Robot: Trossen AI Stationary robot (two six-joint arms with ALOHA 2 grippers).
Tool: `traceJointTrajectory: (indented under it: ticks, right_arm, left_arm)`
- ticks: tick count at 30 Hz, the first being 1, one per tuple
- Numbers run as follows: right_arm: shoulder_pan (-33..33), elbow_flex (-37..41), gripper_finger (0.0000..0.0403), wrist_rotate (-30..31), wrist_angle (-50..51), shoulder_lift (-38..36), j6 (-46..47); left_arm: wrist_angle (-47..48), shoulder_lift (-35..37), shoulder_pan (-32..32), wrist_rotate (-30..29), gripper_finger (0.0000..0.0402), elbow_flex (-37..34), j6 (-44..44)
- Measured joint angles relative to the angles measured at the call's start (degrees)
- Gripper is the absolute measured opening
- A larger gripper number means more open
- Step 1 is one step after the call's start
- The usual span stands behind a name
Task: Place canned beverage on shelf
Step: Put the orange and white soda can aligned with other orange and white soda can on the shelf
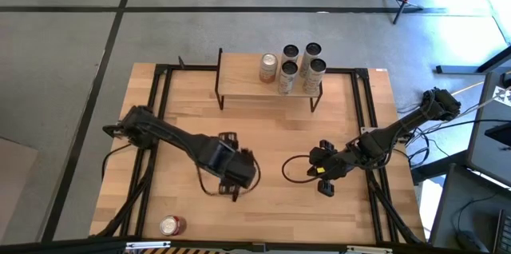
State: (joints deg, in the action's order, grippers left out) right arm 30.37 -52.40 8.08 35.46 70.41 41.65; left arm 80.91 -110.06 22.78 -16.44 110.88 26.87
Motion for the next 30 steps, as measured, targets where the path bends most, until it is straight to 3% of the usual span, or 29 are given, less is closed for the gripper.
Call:
traceJointTrajectory:
  ticks: [6, 15, 19, 30]
  right_arm:
    - [0.0, 0.0, 0.0017, 0.95, -1.4, 0.02, 0.02]
    - [0.0, 0.0, 0.0017, 0.91, -2.49, 0.02, 0.02]
    - [0.0, 0.0, 0.0017, 0.67, -2.51, 0.02, 0.02]
    - [0.0, 0.0, 0.0017, 0.35, -2.51, 0.02, 0.04]
  left_arm:
    - [-2.07, 1.08, 3.03, -8.55, 0.0323, 0.03, 18.87]
    - [-2.86, -1.91, 7.25, -10.76, 0.0323, -0.35, 33.08]
    - [-2.28, -2.16, 6.09, -6.95, 0.0323, -3.24, 40.09]
    - [-1.84, 2.59, 3.03, -5.82, 0.0323, -3.98, 40.17]
